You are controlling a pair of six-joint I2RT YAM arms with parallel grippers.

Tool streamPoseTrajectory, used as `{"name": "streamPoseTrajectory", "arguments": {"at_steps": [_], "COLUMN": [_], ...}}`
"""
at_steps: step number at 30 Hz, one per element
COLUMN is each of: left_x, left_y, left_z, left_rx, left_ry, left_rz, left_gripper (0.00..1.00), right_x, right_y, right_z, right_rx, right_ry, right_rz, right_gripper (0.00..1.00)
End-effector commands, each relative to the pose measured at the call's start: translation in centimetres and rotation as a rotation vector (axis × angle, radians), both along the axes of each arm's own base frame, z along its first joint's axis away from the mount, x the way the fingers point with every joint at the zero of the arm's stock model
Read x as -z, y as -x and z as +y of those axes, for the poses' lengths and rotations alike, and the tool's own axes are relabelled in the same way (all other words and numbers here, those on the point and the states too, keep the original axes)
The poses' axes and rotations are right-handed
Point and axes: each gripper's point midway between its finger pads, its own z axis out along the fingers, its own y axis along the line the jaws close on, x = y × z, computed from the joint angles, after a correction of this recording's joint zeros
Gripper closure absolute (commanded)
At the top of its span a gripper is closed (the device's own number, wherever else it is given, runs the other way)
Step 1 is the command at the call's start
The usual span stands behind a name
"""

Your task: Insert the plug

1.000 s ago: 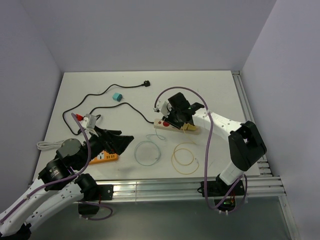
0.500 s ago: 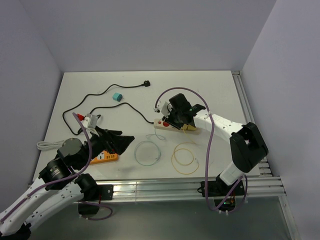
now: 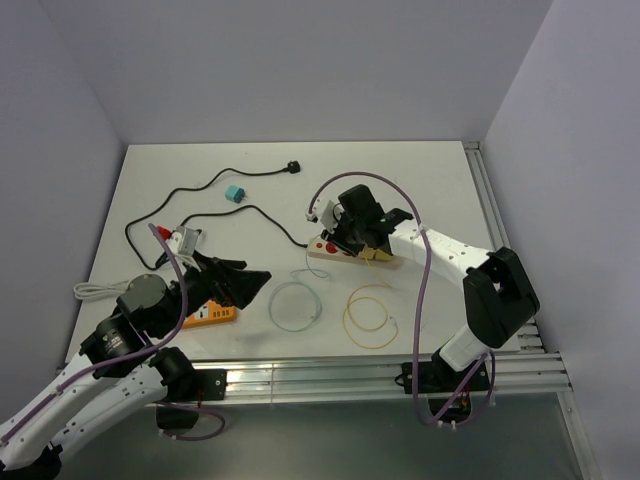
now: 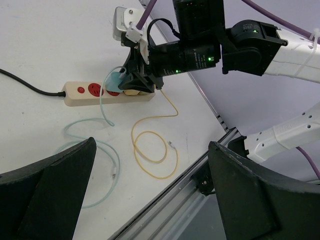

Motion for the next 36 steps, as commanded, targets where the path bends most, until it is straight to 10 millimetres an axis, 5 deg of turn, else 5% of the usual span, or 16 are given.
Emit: {"name": "streamPoseTrajectory", "arguments": {"at_steps": [1, 36], "left_x": [-1.1, -1.5], "left_y": [0.0, 0.4], "left_z": [-0.3, 0.2], "left_rx": [0.013, 0.012], "left_ry": [0.03, 0.029], "left_rz": [-0.022, -0.038], "left_gripper": [0.0, 0.0], "right_x": [-1.1, 1.3], "right_y": [-0.5, -0.4], "right_z": [0.1, -1.8], "right_rx": [0.0, 0.04], "right_ry": [-0.018, 0.068], "right_rz": [-0.034, 0.037], "right_gripper": [1.0, 1.0]}}
